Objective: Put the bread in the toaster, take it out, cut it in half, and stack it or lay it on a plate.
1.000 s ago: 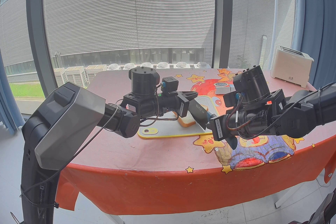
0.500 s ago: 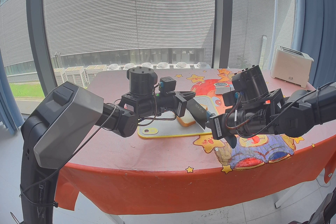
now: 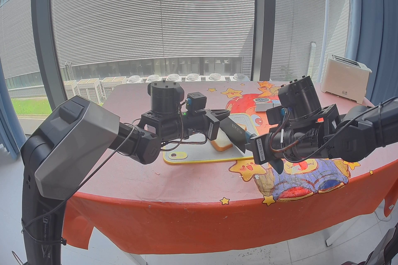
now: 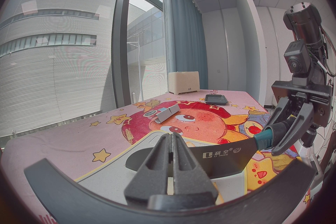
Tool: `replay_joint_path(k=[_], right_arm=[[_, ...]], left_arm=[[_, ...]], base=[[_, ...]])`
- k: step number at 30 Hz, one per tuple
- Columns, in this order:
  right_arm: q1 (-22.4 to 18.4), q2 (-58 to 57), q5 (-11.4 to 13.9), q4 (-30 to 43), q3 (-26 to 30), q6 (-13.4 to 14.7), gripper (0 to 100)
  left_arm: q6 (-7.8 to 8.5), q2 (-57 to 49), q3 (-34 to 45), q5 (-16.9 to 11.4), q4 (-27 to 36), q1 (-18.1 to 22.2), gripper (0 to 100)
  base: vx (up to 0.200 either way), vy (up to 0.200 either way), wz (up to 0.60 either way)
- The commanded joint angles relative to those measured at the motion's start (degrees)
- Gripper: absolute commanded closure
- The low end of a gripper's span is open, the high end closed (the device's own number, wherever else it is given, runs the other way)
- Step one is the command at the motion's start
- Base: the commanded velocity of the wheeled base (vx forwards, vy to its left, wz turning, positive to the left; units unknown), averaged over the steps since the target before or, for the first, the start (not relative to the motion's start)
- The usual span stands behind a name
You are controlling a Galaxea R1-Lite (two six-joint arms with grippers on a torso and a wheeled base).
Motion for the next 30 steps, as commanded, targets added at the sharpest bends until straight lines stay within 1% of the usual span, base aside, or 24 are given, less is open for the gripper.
replay_joint_path(k=[1, 8, 15, 16, 23, 30], right_arm=[[0.2, 0.1, 0.0, -0.1, -0.4, 0.1, 100], [0.5, 0.1, -0.2, -1.9, 0.3, 0.0, 100], [0.2, -1.3, -0.2, -1.4, 1.0, -0.1, 100], [0.2, -1.2, -0.2, -1.6, 1.1, -0.1, 100], [0.4, 0.7, -0.2, -2.5, 1.0, 0.0, 100], [0.8, 0.1, -0.2, -2.4, 1.3, 0.0, 100]], left_arm=[[-0.05, 0.7, -0.3, 0.2, 0.4, 0.5, 100], [0.04, 0.6, 0.6, 0.2, 0.3, 0.5, 100], [0.56, -1.3, 3.5, 0.1, 0.2, -0.3, 100], [0.83, -1.3, 3.5, 0.1, 0.3, -0.3, 100], [0.74, -1.4, 2.8, 0.1, 0.3, 0.4, 100], [0.74, -2.4, 3.5, 0.1, 0.3, 0.5, 100]], base=[[0.000, 0.000, 0.00], [0.000, 0.000, 0.00], [0.000, 0.000, 0.00], [0.000, 0.000, 0.00], [0.000, 0.000, 0.00], [0.000, 0.000, 0.00]])
